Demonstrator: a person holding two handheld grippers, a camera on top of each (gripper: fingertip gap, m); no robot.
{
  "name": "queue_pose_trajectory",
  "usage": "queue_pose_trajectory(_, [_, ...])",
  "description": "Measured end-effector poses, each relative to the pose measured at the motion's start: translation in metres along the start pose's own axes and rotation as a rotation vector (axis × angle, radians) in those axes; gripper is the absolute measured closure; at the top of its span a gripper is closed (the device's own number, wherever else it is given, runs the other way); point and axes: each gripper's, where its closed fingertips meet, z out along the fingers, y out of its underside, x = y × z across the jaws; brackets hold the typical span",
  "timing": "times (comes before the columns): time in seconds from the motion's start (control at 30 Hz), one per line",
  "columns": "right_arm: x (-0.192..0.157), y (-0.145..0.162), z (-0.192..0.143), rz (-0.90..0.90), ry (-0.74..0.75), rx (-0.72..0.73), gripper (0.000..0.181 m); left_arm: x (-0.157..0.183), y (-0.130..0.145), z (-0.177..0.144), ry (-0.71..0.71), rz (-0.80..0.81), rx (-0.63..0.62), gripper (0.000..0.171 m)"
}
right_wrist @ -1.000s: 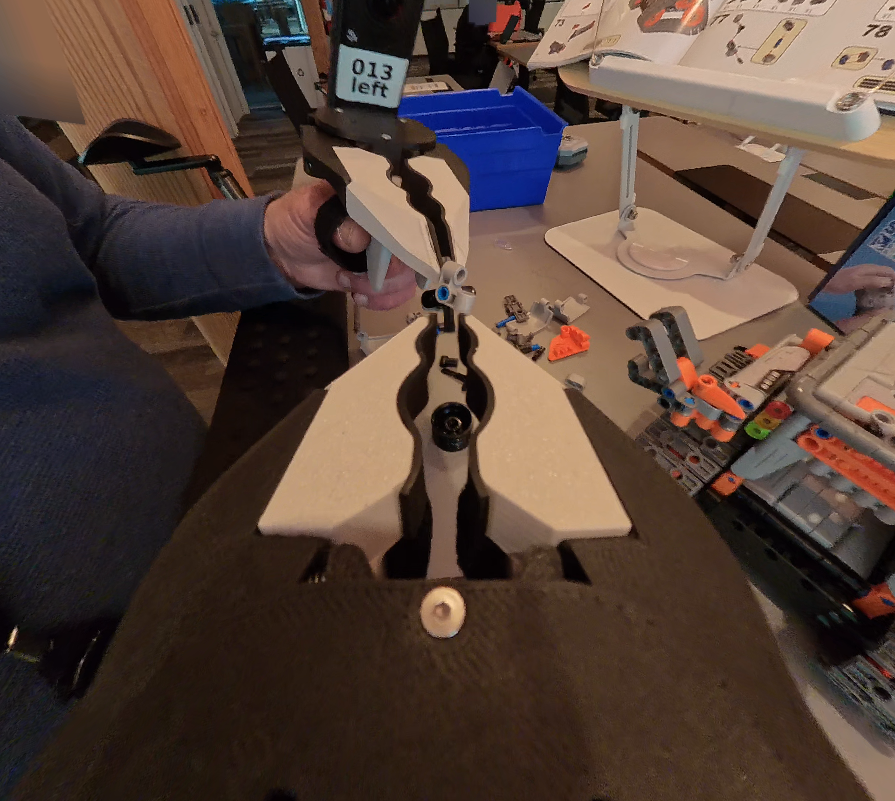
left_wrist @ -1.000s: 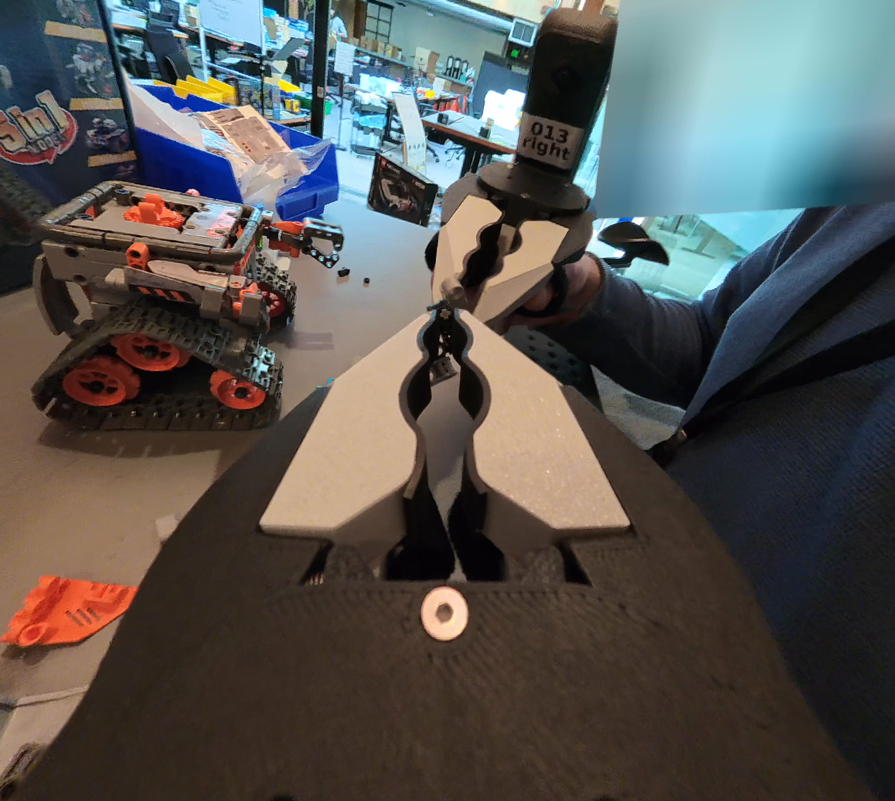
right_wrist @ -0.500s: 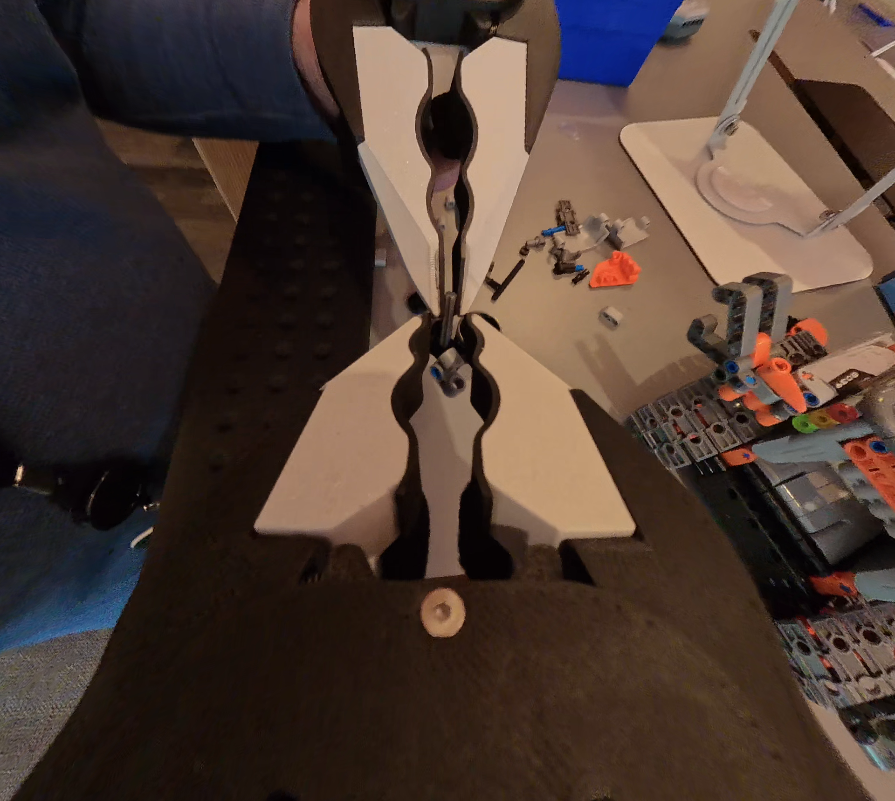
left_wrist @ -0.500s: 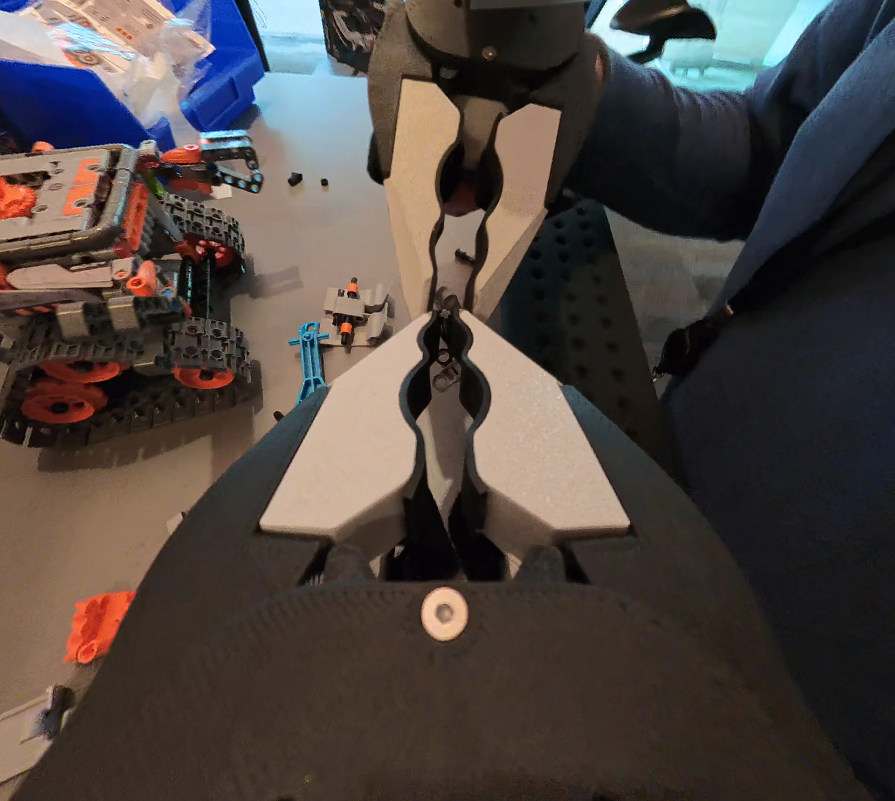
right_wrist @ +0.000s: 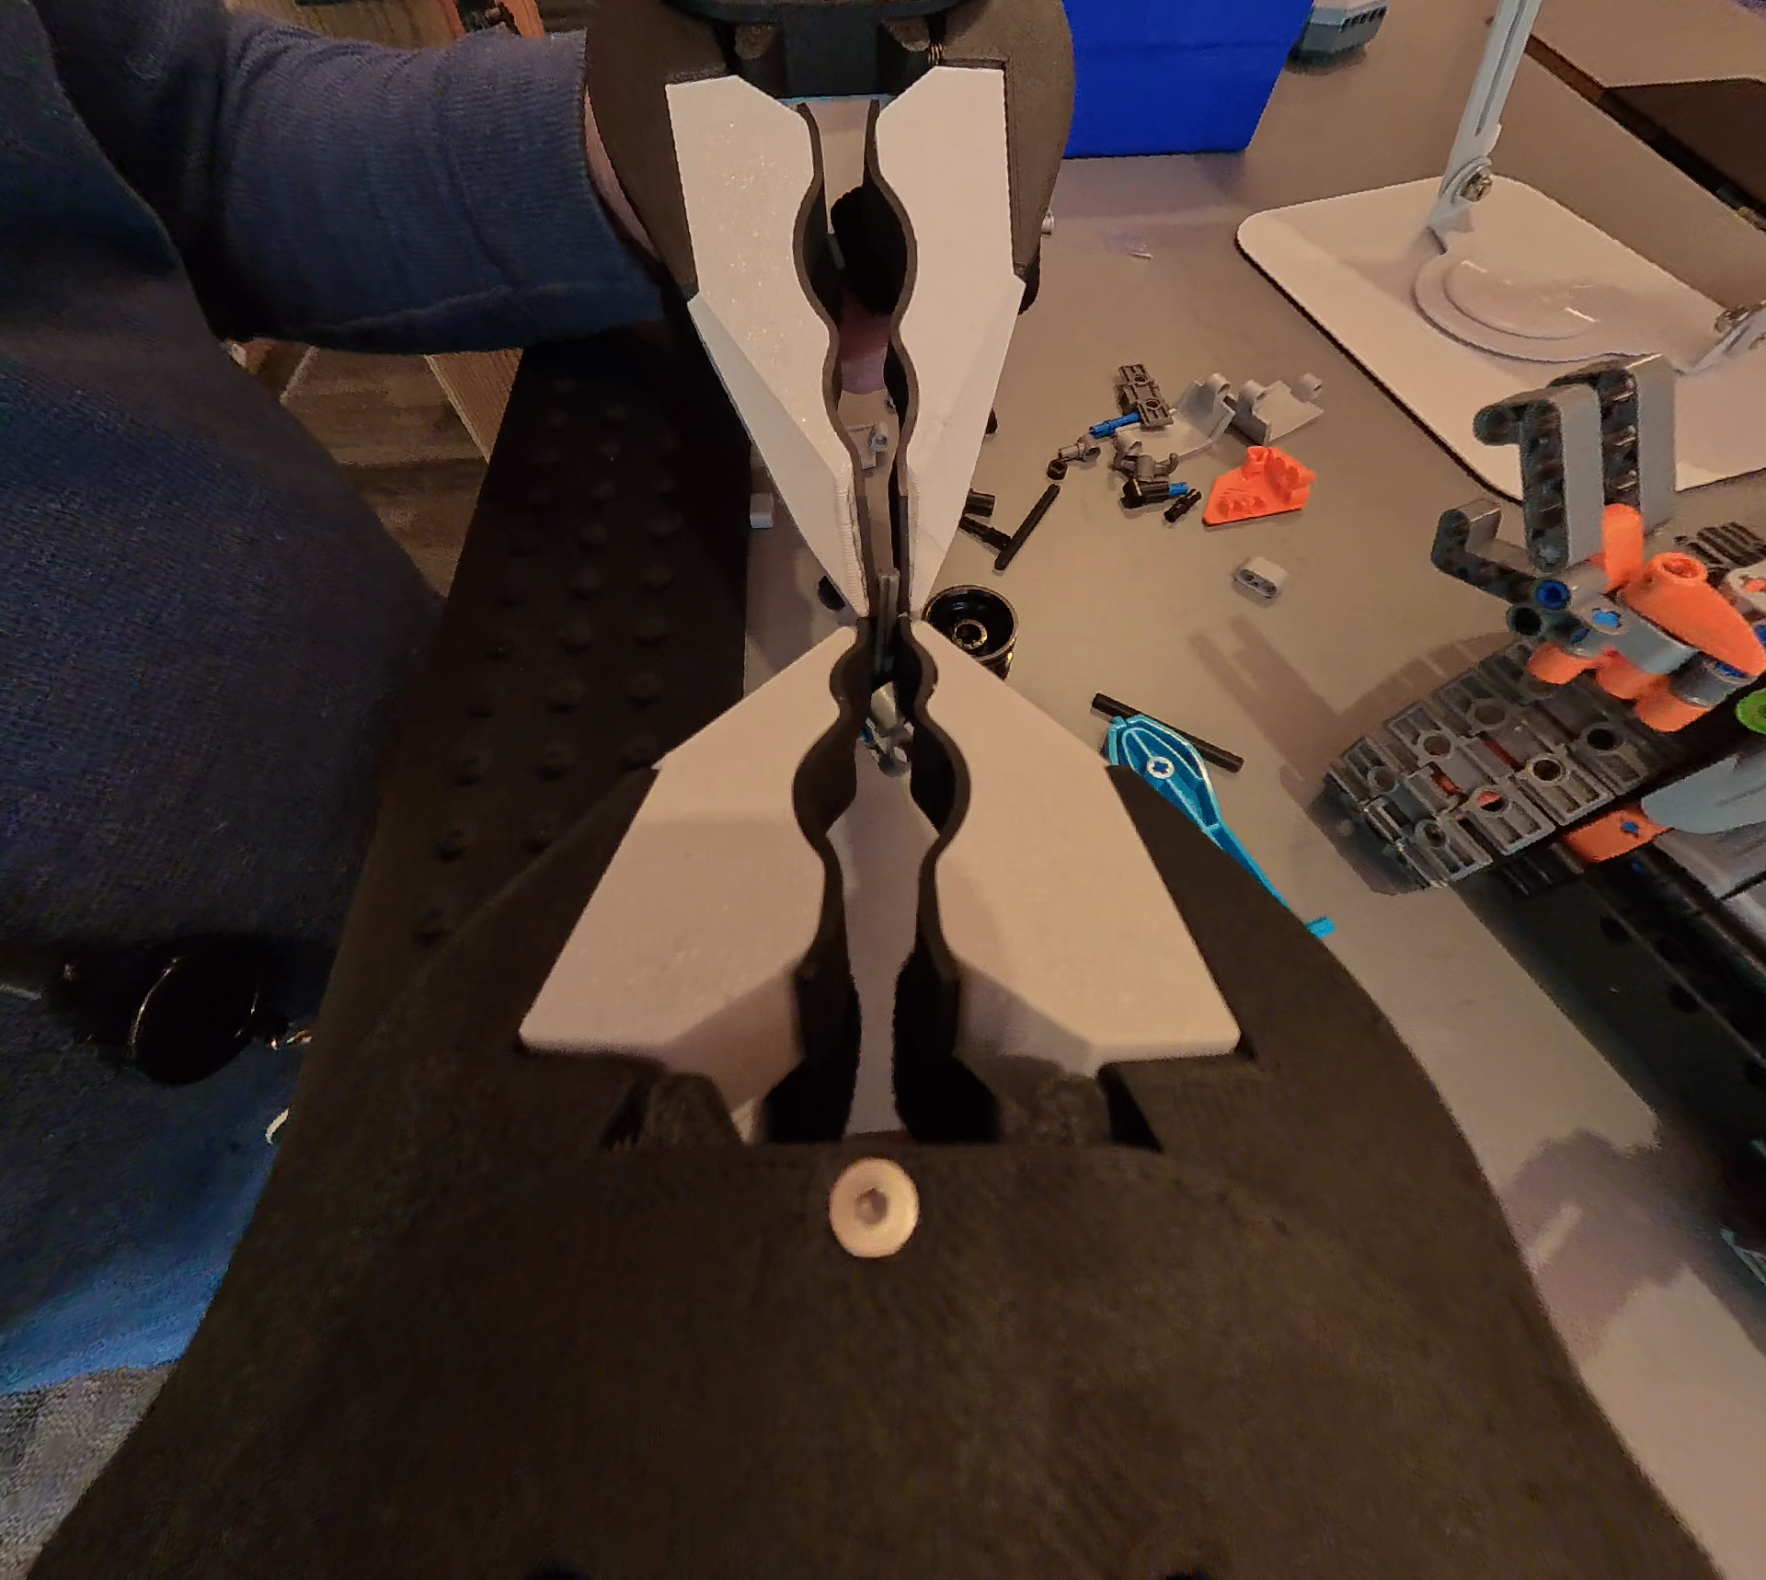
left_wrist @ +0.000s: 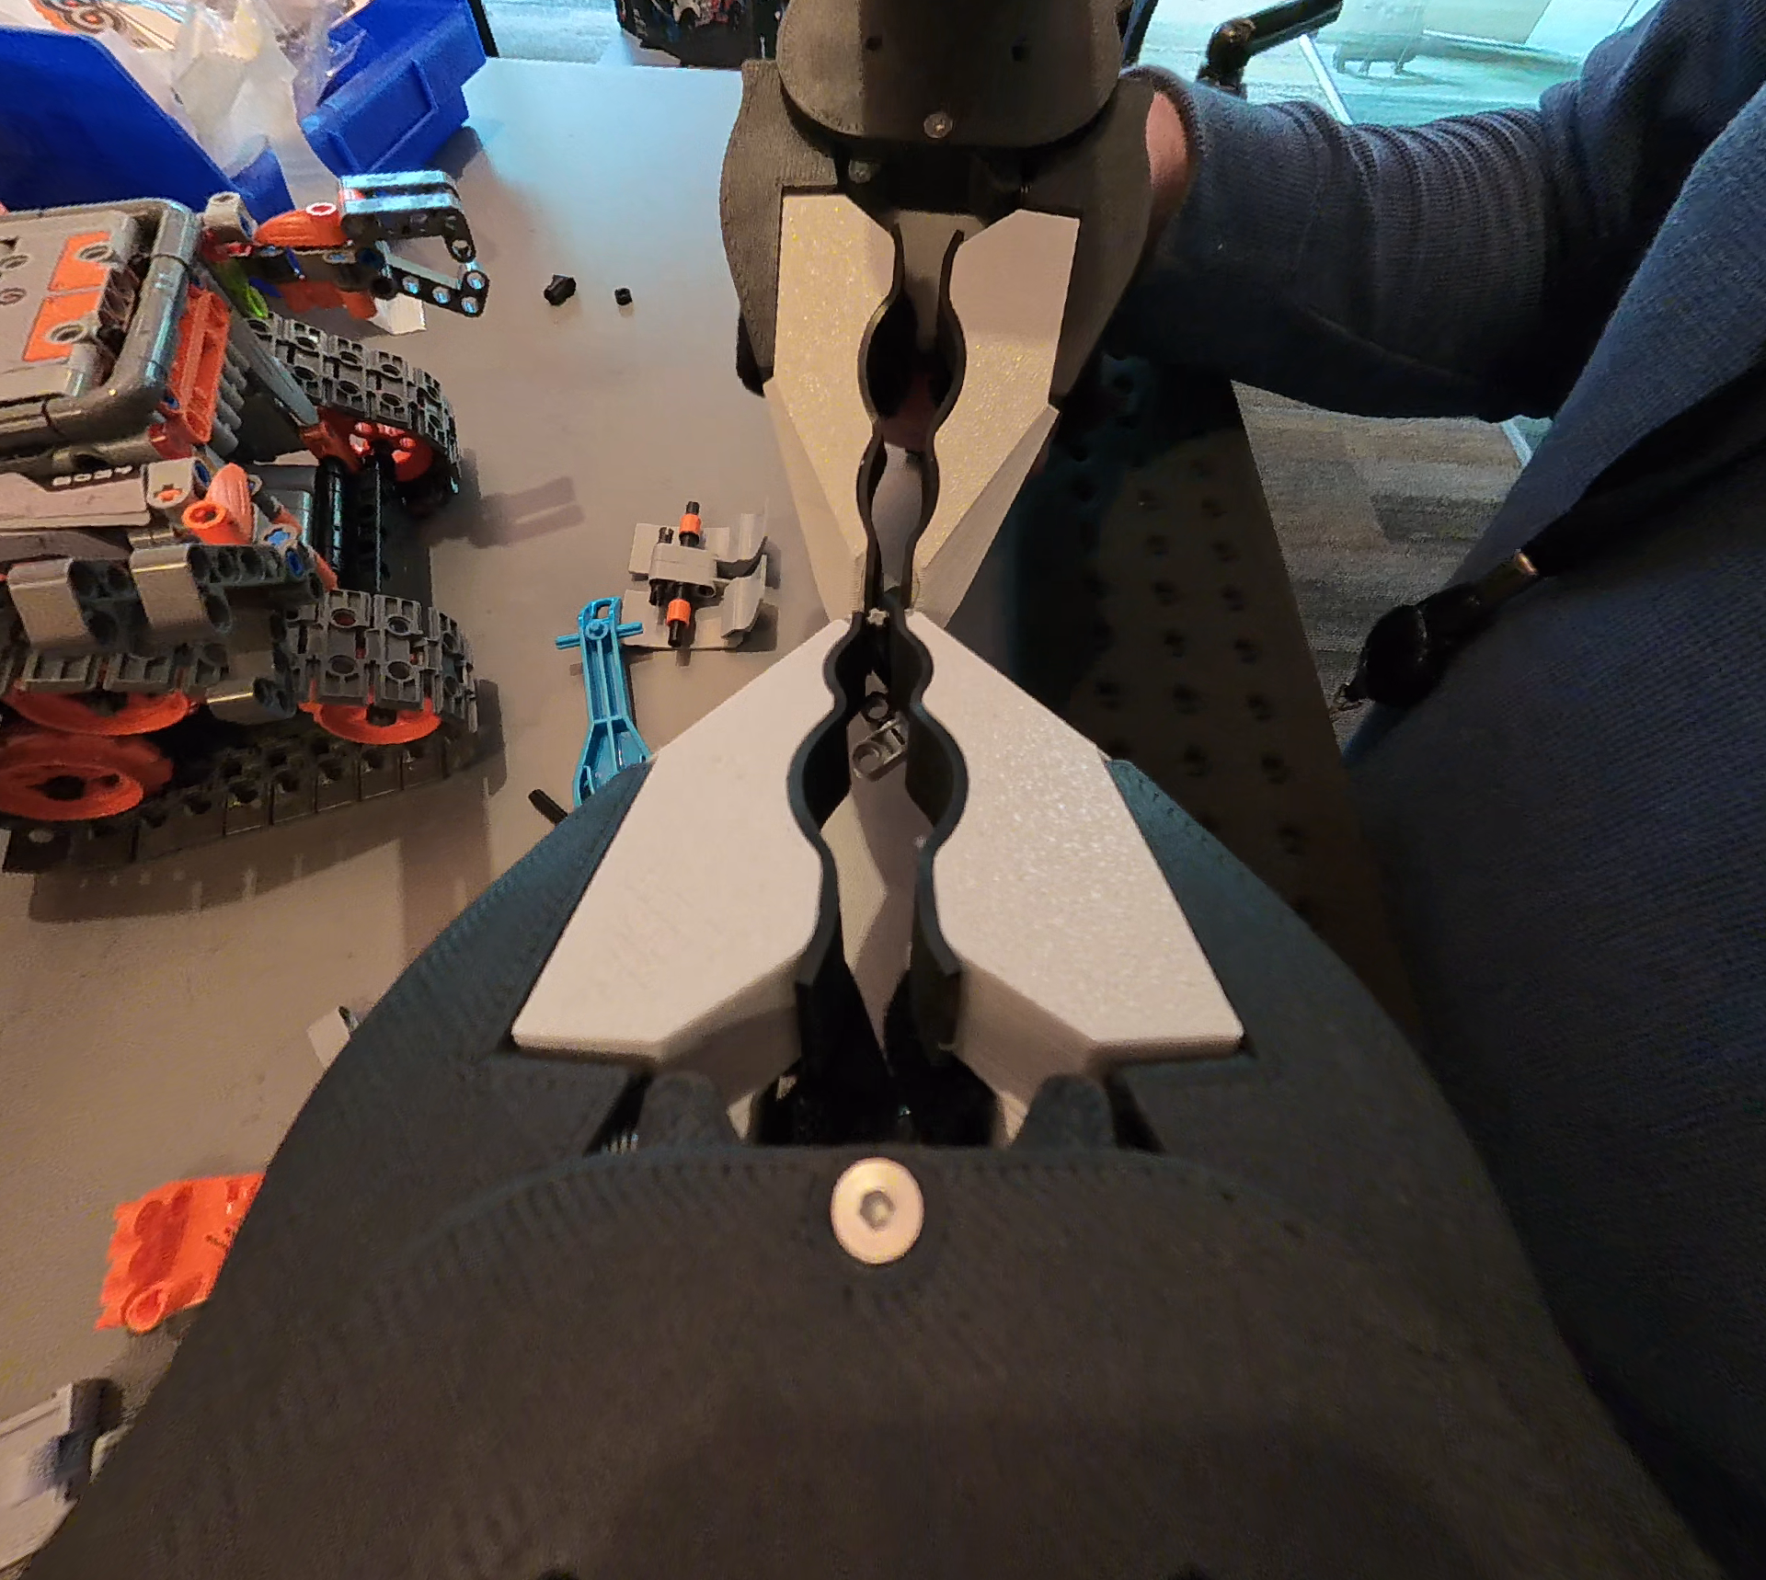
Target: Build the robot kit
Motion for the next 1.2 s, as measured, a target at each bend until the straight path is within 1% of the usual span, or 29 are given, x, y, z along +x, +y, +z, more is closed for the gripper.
queue_pose_trajectory(0.1, [0.0,0.004,0.004,0.011,-0.007,-0.008,0.18,-0.001,0.006,0.0,-0.003,-0.013,-0.016,0.17])
queue_pose_trajectory(0.27, [0.0,0.023,0.015,-0.014,0.01,-0.116,0.18,0.0,0.026,0.007,-0.039,-0.003,-0.115,0.17])
queue_pose_trajectory(0.5, [-0.002,0.043,0.024,-0.04,0.003,-0.213,0.179,0.003,0.047,0.015,-0.058,0.011,-0.22,0.17])
queue_pose_trajectory(0.77, [-0.008,0.057,0.029,-0.054,-0.022,-0.279,0.179,0.009,0.059,0.02,-0.085,0.046,-0.282,0.17])
queue_pose_trajectory(0.9, [-0.012,0.059,0.032,-0.078,-0.03,-0.292,0.18,0.012,0.064,0.019,-0.128,0.038,-0.314,0.17])
queue_pose_trajectory(0.97, [-0.012,0.057,0.033,-0.071,-0.029,-0.283,0.18,0.011,0.065,0.012,-0.166,0.026,-0.315,0.17])
queue_pose_trajectory(1.03, [-0.008,0.059,0.034,-0.061,-0.018,-0.283,0.18,0.009,0.067,-0.004,-0.204,0.006,-0.316,0.166])
queue_pose_trajectory(1.13, [-0.006,0.058,0.034,-0.046,-0.016,-0.275,0.18,-0.009,0.076,-0.044,-0.313,-0.039,-0.328,0.164])
queue_pose_trajectory(1.2, [-0.005,0.058,0.035,-0.041,-0.012,-0.27,0.18,-0.027,0.088,-0.069,-0.373,-0.075,-0.343,0.163])
